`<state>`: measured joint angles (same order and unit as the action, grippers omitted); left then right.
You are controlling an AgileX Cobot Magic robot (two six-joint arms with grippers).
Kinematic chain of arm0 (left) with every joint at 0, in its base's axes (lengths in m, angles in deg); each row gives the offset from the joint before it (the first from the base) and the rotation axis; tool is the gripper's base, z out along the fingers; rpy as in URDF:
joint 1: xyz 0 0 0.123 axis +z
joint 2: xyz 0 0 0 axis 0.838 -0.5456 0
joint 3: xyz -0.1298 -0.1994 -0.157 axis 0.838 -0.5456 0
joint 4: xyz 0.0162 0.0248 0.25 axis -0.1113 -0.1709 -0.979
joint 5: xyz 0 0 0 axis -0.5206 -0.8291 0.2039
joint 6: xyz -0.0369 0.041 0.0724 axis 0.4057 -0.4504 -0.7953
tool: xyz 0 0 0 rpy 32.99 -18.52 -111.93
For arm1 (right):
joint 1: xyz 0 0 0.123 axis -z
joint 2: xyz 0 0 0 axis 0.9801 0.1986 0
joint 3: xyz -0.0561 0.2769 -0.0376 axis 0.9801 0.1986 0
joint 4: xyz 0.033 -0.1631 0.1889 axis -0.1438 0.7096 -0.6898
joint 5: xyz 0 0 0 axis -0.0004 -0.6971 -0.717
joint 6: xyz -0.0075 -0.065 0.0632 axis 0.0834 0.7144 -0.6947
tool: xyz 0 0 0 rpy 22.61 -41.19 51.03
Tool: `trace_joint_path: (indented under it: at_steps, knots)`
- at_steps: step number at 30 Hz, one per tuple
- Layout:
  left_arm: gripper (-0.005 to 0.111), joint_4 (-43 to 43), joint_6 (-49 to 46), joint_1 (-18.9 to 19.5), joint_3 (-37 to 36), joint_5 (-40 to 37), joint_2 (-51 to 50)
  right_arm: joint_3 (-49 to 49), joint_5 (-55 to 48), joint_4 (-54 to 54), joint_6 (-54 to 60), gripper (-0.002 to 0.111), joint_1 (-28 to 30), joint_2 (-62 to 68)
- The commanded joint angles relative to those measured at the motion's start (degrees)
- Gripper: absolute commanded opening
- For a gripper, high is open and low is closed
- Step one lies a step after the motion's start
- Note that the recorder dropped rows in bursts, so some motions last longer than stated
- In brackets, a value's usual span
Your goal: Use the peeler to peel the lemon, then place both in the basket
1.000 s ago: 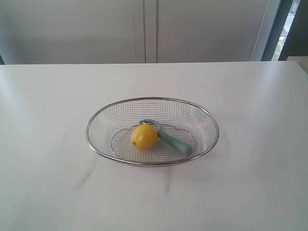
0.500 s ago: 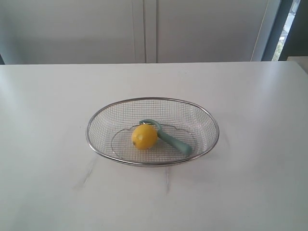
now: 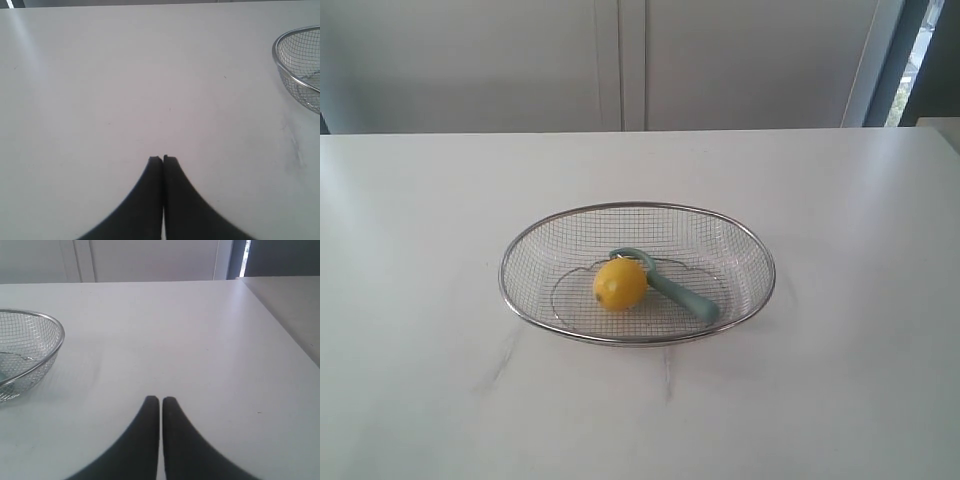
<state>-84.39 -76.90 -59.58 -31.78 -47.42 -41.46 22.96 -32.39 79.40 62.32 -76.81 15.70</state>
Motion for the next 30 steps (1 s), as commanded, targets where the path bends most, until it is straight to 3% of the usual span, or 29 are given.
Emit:
trace_joint_path:
  at_steps: [1,12,30]
  knots:
    - [0.0,-0.05,0.12,0.2,-0.25,-0.07,0.26,0.29,0.23,1.3,-1.56,0.003,-0.06,-0.33]
    - [0.0,-0.05,0.12,0.2,-0.25,-0.07,0.26,0.29,0.99,1.08,-1.56,0.003,-2.99,-0.33]
    - [0.0,-0.05,0.12,0.2,-0.25,-0.07,0.26,0.29,-0.08,1.08,-1.56,0.003,-2.86,-0.33]
